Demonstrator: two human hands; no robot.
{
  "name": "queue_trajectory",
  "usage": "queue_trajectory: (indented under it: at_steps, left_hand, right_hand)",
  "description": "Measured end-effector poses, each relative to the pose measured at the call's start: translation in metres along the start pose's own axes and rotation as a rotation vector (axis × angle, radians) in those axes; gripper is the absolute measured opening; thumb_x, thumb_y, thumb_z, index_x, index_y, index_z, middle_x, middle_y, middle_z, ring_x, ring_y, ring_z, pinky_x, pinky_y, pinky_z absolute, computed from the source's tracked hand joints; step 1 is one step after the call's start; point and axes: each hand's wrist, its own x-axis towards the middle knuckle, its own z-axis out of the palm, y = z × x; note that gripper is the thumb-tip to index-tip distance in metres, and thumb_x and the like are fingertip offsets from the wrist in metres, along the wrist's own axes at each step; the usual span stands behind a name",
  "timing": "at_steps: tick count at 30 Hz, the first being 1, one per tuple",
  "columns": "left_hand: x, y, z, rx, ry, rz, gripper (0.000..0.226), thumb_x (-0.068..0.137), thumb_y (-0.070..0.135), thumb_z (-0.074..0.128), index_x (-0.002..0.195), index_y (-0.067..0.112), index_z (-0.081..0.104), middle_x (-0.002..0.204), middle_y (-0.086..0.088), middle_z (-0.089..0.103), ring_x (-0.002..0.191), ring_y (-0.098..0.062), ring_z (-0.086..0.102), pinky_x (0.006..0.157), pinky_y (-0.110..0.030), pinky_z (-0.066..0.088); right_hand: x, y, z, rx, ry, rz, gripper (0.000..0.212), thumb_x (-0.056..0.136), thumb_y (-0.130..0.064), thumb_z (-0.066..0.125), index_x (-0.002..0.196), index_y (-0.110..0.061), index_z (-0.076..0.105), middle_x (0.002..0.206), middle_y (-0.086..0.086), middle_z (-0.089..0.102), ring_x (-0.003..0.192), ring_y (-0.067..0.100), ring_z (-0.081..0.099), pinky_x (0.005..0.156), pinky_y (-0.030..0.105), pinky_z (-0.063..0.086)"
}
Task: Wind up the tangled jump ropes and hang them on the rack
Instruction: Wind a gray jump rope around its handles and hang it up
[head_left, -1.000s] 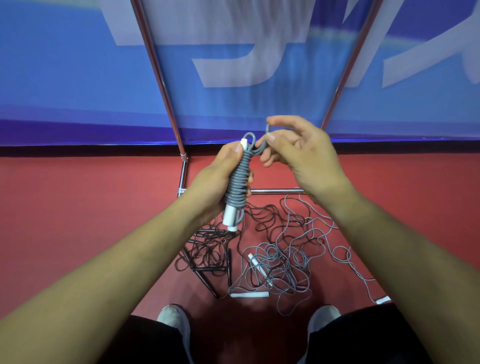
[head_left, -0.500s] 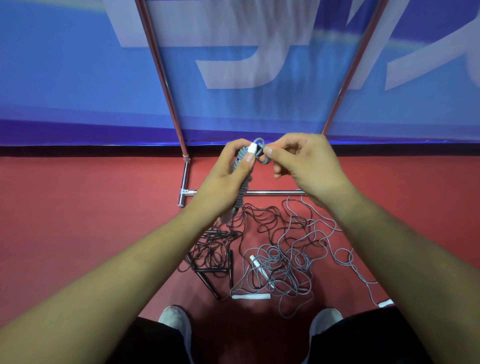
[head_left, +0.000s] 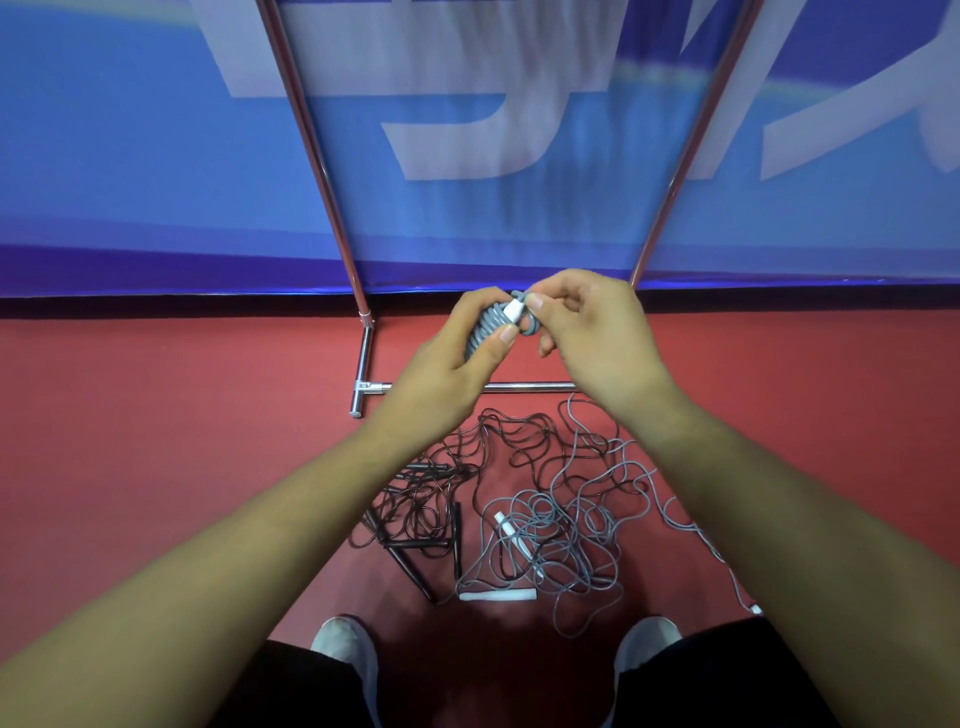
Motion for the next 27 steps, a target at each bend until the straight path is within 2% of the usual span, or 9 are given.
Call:
queue_trajectory:
  at_steps: [2,4,7,10,13,16,19,22,27]
  left_hand:
    - [0.001,-0.003,0.002,-0.008,0.008,-0.018,0.020,0.104,0.036,0.049,0.124,0.037,0.048,0.071,0.018,0.056,0.053,-0.009,0.047,0.053,-0.032,0.042]
    - [0.004,-0.003,-0.002,0.032,0.011,0.002,0.020,0.103,0.036,0.051,0.124,0.036,0.049,0.076,0.019,0.058,0.059,-0.007,0.050,0.057,-0.035,0.045]
    - [0.009,-0.002,-0.021,0.258,-0.028,0.159,0.028,0.099,0.036,0.056,0.126,0.028,0.054,0.105,0.018,0.062,0.094,-0.007,0.058,0.087,-0.038,0.048]
    - [0.012,-0.003,-0.035,0.376,-0.110,0.236,0.032,0.099,0.036,0.059,0.129,0.025,0.057,0.115,0.008,0.064,0.106,-0.014,0.059,0.094,-0.035,0.046]
    - [0.012,0.000,-0.035,0.317,-0.118,0.234,0.028,0.099,0.032,0.061,0.127,0.026,0.057,0.114,0.015,0.063,0.105,-0.006,0.058,0.091,-0.025,0.044]
    - [0.014,0.001,-0.032,0.262,-0.061,0.200,0.026,0.099,0.030,0.061,0.124,0.027,0.056,0.102,0.021,0.060,0.091,0.001,0.055,0.081,-0.015,0.039]
    - [0.016,0.003,-0.027,0.106,-0.030,0.098,0.018,0.100,0.033,0.060,0.117,0.032,0.055,0.081,0.014,0.057,0.066,-0.007,0.047,0.063,-0.021,0.040]
    - [0.019,0.017,-0.025,-0.201,-0.020,0.000,0.013,0.097,0.036,0.059,0.110,0.039,0.056,0.074,0.002,0.053,0.056,-0.016,0.041,0.047,-0.024,0.033]
    - [0.028,0.046,-0.027,-0.430,-0.008,-0.086,0.012,0.097,0.041,0.058,0.109,0.038,0.059,0.075,-0.008,0.062,0.065,-0.023,0.052,0.060,-0.032,0.042]
  right_hand:
    - [-0.003,0.001,0.006,0.036,0.073,0.017,0.014,0.095,-0.010,0.060,0.082,-0.013,0.065,0.060,-0.003,0.063,0.046,0.003,0.052,0.052,0.021,0.043]
    - [-0.002,-0.001,0.008,0.199,0.051,0.092,0.014,0.096,-0.012,0.061,0.083,-0.014,0.065,0.066,0.002,0.066,0.052,0.009,0.057,0.054,0.027,0.046]
    - [0.004,-0.005,-0.002,0.523,-0.135,0.284,0.022,0.097,-0.025,0.062,0.086,-0.007,0.067,0.070,0.007,0.067,0.057,0.015,0.059,0.058,0.025,0.048]
    - [0.009,-0.004,-0.009,0.580,-0.315,0.363,0.013,0.093,-0.015,0.063,0.086,-0.006,0.070,0.072,0.007,0.065,0.055,0.012,0.054,0.061,0.024,0.049]
    - [0.013,-0.007,-0.012,0.553,-0.325,0.404,0.008,0.089,-0.013,0.066,0.086,-0.007,0.071,0.069,0.004,0.066,0.055,0.011,0.054,0.059,0.022,0.049]
    - [0.015,-0.012,-0.014,0.586,-0.243,0.478,0.006,0.087,-0.015,0.071,0.090,-0.009,0.071,0.072,0.002,0.067,0.058,0.010,0.055,0.058,0.023,0.046]
    - [0.017,-0.018,-0.016,0.628,-0.108,0.474,0.001,0.086,-0.010,0.072,0.085,-0.010,0.071,0.073,0.001,0.064,0.058,0.010,0.048,0.054,0.023,0.041]
    - [0.017,-0.031,-0.025,0.674,-0.012,0.396,0.010,0.093,-0.004,0.062,0.085,-0.009,0.065,0.077,0.002,0.060,0.057,0.010,0.050,0.052,0.021,0.042]
    - [0.022,-0.070,-0.045,0.573,0.040,0.228,0.014,0.097,-0.005,0.058,0.085,-0.008,0.063,0.077,0.005,0.066,0.055,0.009,0.064,0.052,0.020,0.051]
